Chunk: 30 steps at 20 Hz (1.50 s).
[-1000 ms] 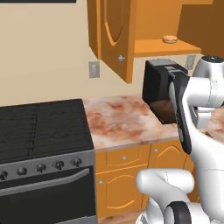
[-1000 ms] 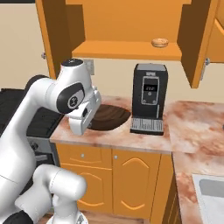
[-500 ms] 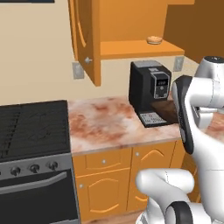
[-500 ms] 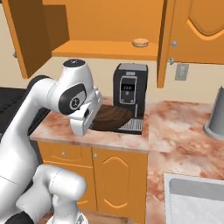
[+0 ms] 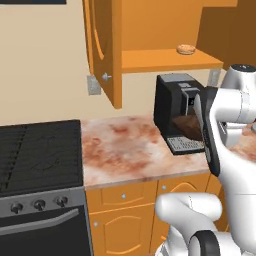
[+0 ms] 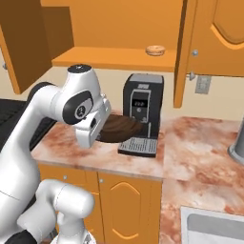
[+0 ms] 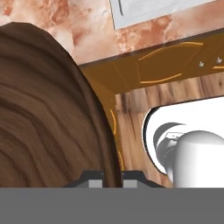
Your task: Pick the mug and place it in the sink. Pick the bowl and place it in the open cabinet and then close the cabinet.
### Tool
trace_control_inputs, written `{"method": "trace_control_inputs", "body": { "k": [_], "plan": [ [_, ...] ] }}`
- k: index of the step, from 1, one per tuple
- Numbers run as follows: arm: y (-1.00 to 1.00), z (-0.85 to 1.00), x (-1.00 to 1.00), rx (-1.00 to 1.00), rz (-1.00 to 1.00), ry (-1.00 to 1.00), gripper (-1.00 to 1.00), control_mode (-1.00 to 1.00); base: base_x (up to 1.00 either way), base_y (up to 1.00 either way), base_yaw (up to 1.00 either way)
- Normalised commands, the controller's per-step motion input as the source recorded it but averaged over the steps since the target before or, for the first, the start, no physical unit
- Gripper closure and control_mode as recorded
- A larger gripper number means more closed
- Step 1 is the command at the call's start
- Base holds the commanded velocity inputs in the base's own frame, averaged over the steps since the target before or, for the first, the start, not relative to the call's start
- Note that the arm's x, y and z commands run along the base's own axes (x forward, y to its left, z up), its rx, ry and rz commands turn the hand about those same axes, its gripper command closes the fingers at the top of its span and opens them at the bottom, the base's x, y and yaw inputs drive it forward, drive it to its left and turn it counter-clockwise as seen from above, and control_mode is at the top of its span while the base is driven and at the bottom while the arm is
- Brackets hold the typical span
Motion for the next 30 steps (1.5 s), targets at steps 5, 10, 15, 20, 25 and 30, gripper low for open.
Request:
{"method": "trace_control_inputs", "body": {
  "k": [5, 10, 15, 20, 25, 30],
  "plan": [
    [0.00, 0.00, 0.00, 0.00, 0.00, 0.00, 1.00, 1.00, 0.47, -0.09, 0.06],
    [0.00, 0.00, 0.00, 0.00, 0.00, 0.00, 1.00, 1.00, 0.46, -0.16, 0.05],
    [0.00, 0.00, 0.00, 0.00, 0.00, 0.00, 1.00, 1.00, 0.32, -0.21, 0.02],
    [0.00, 0.00, 0.00, 0.00, 0.00, 0.00, 1.00, 1.00, 0.39, -0.41, 0.00],
    [0.00, 0.00, 0.00, 0.00, 0.00, 0.00, 1.00, 1.00, 0.32, -0.30, 0.00],
    [0.00, 0.00, 0.00, 0.00, 0.00, 0.00, 1.00, 1.00, 0.30, 0.13, 0.00]
  ]
}}
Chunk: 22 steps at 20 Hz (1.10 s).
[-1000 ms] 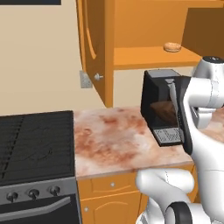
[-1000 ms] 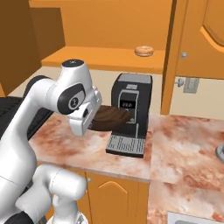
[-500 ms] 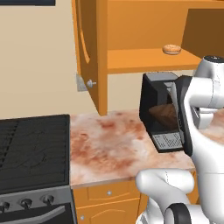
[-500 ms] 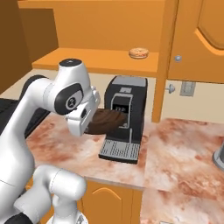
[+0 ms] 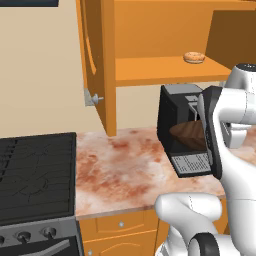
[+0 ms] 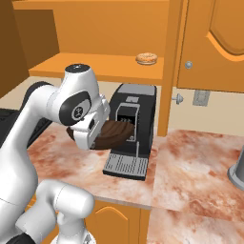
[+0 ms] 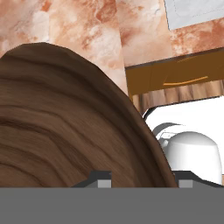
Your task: Pick the mug and place it in the sink. Pick the bowl and place it in the open cabinet and then close the cabinet.
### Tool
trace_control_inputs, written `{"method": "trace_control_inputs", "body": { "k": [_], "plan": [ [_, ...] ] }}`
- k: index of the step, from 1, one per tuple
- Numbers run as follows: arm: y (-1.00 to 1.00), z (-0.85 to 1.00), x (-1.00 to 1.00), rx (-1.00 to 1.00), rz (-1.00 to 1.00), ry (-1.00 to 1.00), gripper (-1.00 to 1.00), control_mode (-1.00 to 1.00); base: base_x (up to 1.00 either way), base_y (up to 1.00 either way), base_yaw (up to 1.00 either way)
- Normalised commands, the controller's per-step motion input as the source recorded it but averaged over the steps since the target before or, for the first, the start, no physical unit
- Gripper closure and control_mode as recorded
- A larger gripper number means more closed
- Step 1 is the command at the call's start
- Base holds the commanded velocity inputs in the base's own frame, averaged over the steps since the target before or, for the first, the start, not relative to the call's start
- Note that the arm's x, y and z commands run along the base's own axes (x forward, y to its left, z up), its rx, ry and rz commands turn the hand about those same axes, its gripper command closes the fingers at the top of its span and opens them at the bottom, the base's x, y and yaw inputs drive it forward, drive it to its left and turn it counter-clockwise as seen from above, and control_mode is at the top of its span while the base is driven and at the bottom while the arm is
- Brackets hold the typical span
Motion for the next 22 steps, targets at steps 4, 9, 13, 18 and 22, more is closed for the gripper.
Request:
{"method": "trace_control_inputs", "body": {
  "k": [4, 9, 13, 18, 22],
  "plan": [
    [0.00, 0.00, 0.00, 0.00, 0.00, 0.00, 1.00, 1.00, 0.40, 0.10, 0.00],
    [0.00, 0.00, 0.00, 0.00, 0.00, 0.00, 1.00, 1.00, 0.61, 0.05, 0.00],
    [0.00, 0.00, 0.00, 0.00, 0.00, 0.00, 1.00, 1.00, 0.24, 0.00, 0.00],
    [0.00, 0.00, 0.00, 0.00, 0.00, 0.00, 1.00, 1.00, -0.35, 0.00, 0.00],
    [0.00, 0.00, 0.00, 0.00, 0.00, 0.00, 1.00, 1.00, -0.10, 0.01, 0.00]
  ]
}}
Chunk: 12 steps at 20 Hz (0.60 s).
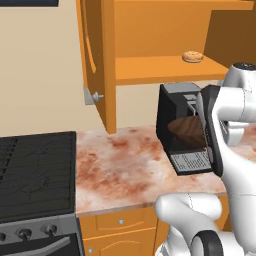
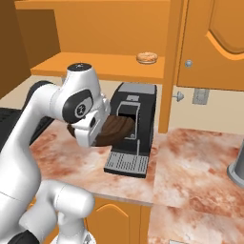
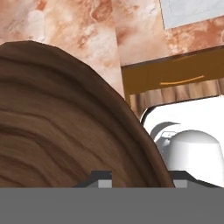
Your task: Pick the mug and place it in the sink. Pick the bowl and place it in the open cabinet and then close the cabinet.
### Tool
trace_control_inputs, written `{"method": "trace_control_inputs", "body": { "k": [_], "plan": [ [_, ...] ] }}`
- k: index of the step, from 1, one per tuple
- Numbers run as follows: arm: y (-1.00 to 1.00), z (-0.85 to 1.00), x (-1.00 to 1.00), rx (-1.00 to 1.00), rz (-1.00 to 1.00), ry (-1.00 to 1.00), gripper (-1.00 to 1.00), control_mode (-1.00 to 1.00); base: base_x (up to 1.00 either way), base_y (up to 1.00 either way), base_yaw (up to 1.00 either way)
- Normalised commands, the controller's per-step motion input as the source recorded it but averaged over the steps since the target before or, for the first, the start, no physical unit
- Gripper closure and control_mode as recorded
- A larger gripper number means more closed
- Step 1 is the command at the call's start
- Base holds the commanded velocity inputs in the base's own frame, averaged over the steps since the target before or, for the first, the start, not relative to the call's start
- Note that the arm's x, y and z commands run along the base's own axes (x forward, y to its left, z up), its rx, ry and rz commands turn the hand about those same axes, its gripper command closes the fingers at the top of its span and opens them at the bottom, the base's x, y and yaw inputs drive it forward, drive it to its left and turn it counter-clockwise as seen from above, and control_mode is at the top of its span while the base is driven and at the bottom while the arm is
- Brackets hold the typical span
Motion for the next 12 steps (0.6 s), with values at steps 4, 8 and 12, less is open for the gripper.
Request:
{"method": "trace_control_inputs", "body": {
  "k": [4, 8, 12],
  "plan": [
    [0.00, 0.00, 0.00, 0.00, 0.00, 0.00, 1.00, 1.00, 0.05, 0.01, 0.00],
    [0.00, 0.00, 0.00, 0.00, 0.00, 0.00, 1.00, 1.00, -0.02, 0.00, 0.00],
    [0.00, 0.00, 0.00, 0.00, 0.00, 0.00, 1.00, 1.00, 0.03, 0.00, 0.00]
  ]
}}
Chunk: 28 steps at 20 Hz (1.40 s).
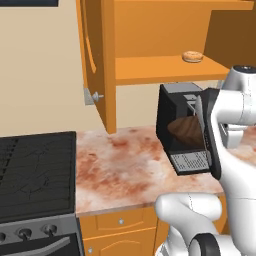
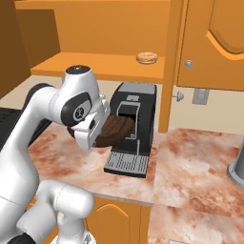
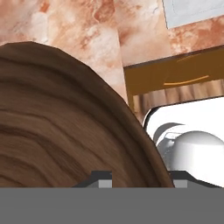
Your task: Pick the mug and place it in the sink. Pick the bowl and place it in the open cabinet and then close the cabinet.
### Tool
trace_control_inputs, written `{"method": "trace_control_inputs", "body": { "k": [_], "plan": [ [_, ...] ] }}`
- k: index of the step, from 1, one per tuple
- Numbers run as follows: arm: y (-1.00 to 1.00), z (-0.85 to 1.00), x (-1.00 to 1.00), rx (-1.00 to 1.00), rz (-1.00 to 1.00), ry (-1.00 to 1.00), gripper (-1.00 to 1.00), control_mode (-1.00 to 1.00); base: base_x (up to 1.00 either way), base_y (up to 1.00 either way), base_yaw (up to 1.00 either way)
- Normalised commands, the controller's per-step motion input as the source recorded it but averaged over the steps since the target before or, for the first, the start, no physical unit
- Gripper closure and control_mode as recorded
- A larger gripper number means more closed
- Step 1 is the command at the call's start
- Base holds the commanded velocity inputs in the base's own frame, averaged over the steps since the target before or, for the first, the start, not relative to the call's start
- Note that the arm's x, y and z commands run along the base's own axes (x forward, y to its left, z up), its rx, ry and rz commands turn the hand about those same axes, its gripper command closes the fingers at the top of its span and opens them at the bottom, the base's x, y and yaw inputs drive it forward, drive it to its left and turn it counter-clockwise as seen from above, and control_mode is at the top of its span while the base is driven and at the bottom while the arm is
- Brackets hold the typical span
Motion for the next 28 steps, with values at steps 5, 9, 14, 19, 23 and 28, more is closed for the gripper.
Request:
{"method": "trace_control_inputs", "body": {
  "k": [5, 9, 14, 19, 23, 28],
  "plan": [
    [0.00, 0.00, 0.00, 0.00, 0.00, 0.00, 1.00, 1.00, 0.46, 0.00, 0.00],
    [0.00, 0.00, 0.00, 0.00, 0.00, 0.00, 1.00, 1.00, 0.25, 0.00, 0.00],
    [0.00, 0.00, 0.00, 0.00, 0.00, 0.00, 1.00, 1.00, 0.00, -0.01, 0.00],
    [0.00, 0.21, -0.12, 0.00, 0.00, -0.02, 1.00, -1.00, 0.00, 0.00, 0.00],
    [0.11, 0.09, -0.48, 0.00, 0.00, 0.00, 1.00, -1.00, 0.00, 0.00, 0.00],
    [0.09, 0.40, -0.25, 0.00, 0.00, 0.00, 1.00, -1.00, 0.00, 0.00, 0.00]
  ]
}}
